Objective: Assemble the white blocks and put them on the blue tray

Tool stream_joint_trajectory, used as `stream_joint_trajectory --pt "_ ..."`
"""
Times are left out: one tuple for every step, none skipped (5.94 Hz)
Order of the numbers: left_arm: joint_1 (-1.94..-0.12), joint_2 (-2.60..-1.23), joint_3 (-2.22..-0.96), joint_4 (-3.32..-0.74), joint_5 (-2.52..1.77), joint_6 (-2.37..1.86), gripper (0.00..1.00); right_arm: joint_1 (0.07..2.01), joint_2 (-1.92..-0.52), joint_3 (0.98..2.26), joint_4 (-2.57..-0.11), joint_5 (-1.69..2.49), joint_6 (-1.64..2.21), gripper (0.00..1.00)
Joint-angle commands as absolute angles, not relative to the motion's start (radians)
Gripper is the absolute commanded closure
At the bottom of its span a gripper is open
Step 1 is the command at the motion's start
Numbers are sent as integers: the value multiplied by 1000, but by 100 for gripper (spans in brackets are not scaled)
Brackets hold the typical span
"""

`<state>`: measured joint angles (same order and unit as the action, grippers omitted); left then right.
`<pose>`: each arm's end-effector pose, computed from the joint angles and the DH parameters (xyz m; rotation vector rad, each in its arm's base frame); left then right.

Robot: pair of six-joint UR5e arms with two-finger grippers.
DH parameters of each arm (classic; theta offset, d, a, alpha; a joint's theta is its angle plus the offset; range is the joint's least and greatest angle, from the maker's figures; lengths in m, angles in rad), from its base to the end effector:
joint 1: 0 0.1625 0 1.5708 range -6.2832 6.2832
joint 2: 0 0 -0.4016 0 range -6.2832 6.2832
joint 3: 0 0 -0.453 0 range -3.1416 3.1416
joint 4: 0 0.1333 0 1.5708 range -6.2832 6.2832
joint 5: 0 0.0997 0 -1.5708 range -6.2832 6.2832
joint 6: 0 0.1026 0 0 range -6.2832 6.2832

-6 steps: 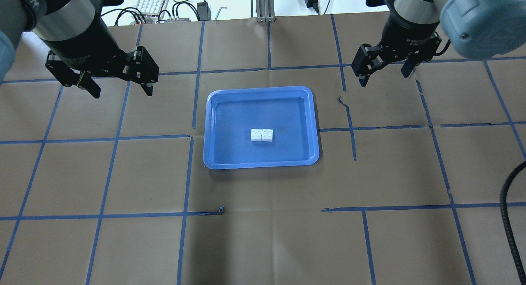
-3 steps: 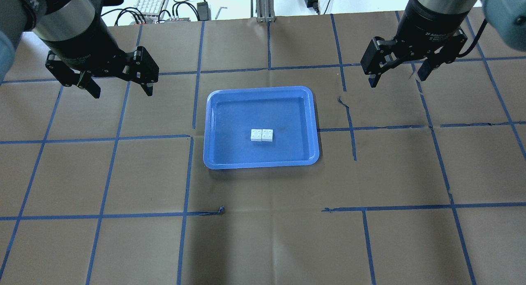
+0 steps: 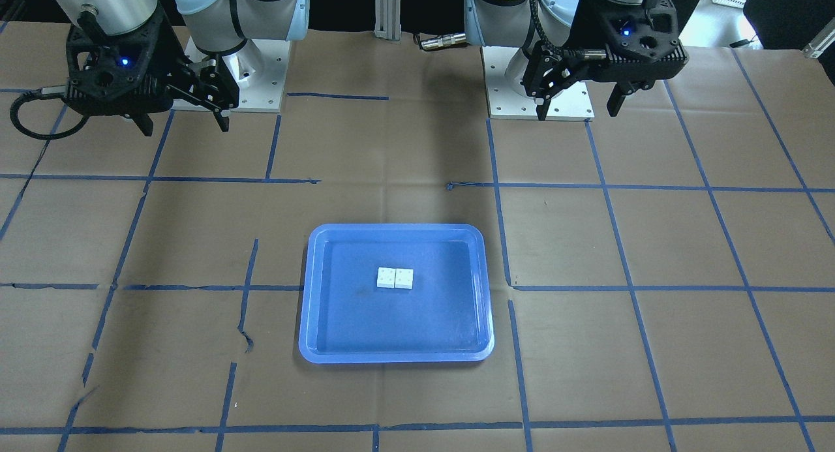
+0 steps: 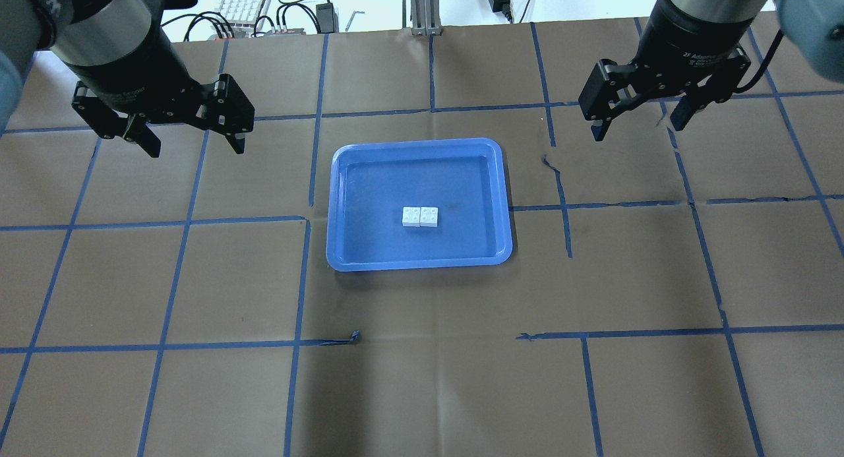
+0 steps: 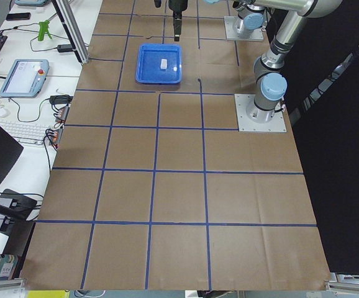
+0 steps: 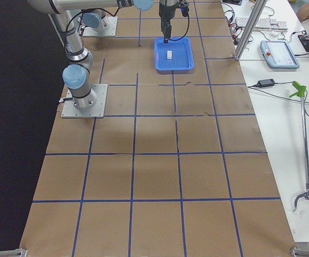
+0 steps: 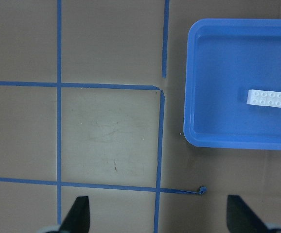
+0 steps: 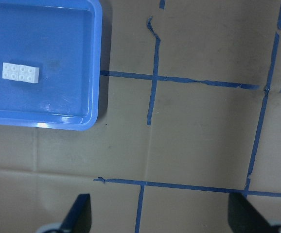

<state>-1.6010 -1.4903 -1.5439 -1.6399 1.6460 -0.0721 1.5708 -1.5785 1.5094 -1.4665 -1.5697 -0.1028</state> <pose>-0.1413 -0.5176 0.5129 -0.0665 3.0671 -0.0646 0.1334 -0.5449 0.4893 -0.1612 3.1341 0.0551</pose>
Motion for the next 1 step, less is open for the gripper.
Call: stream_joint_trajectory --pt "-1601 -1491 -1545 -1640 1646 -72 1 1571 -1578 1509 -1466 -1571 -103 0"
